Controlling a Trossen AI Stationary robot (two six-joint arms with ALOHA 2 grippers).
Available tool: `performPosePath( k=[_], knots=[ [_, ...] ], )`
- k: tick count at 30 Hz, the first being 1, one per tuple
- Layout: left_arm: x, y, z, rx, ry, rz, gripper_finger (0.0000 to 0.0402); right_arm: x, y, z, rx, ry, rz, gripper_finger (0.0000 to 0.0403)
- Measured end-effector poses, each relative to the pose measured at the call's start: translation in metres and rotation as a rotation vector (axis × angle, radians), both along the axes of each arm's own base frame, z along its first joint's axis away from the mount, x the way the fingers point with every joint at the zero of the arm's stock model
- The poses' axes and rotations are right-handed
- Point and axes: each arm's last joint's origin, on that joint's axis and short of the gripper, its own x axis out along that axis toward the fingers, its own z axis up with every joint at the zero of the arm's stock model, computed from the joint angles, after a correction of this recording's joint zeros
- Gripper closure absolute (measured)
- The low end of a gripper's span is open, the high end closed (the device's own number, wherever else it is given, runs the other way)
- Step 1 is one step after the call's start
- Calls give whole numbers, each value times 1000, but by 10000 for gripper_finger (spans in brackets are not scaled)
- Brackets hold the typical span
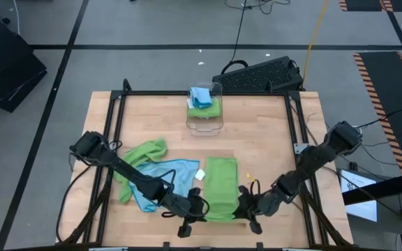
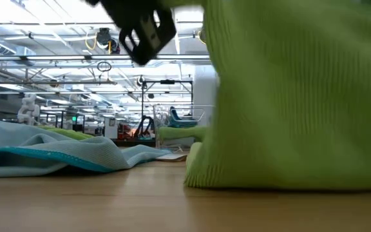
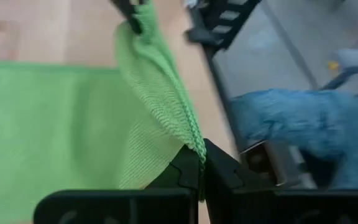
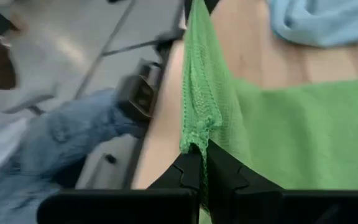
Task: Fold microfiber towels
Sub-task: Fold the right green towel
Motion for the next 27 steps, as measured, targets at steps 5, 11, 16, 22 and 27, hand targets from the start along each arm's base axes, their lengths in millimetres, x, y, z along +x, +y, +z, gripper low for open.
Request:
performPosePath(
  k=[5, 11, 16, 22, 27],
  knots=[
    [1, 11, -11, 75, 75, 54, 393, 3, -3, -13, -74, 27, -61, 401],
    [9, 35, -3, 149, 45, 82, 392, -5, -16, 3, -177, 23, -106, 401],
    [18, 61, -4, 203, 59, 125, 396, -9, -32, 15, -290, 12, -213, 401],
    [19, 96, -14, 309, 193, 266, 391, 1, -53, 12, -356, 48, -291, 401],
    [20, 119, -18, 364, 251, 324, 396, 9, -70, 11, -417, 53, -347, 401]
  ],
)
